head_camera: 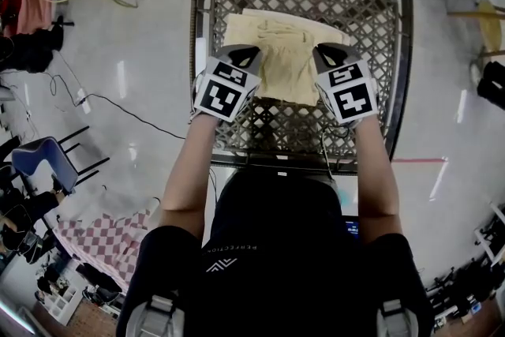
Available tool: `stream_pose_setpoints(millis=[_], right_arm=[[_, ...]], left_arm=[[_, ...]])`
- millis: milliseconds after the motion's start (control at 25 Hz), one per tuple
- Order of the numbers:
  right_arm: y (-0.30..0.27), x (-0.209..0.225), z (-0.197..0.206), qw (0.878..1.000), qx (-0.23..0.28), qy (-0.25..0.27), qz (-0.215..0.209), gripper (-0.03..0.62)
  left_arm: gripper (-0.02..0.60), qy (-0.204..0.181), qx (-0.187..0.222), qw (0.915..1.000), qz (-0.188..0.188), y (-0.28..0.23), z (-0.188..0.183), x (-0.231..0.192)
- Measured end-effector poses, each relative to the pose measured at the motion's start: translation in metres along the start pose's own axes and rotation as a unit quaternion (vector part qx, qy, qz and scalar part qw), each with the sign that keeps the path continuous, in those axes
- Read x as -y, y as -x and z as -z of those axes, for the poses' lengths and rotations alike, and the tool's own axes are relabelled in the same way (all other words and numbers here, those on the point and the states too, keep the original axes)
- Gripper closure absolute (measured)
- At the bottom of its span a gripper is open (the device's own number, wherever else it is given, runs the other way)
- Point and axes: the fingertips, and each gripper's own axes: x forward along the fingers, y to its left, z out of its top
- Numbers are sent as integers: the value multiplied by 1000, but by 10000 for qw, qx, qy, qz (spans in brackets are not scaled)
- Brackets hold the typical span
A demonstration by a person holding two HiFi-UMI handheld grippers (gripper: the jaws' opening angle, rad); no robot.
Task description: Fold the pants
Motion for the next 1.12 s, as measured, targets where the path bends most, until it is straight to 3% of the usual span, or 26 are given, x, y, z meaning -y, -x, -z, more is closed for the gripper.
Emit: stream_pose_setpoints(millis=[360, 720, 1120], right_arm=[[25, -26, 13, 9997, 153, -214, -21, 553], [46, -45, 40, 9946, 510, -905, -26, 554], [59, -71, 70, 9916, 558, -1165, 18, 554]], left_arm=[[568, 70, 149, 9998, -105, 25, 13, 21], [568, -43, 90, 9999, 47, 35, 44, 62], [568, 232, 223, 9995, 45, 47, 66, 84]])
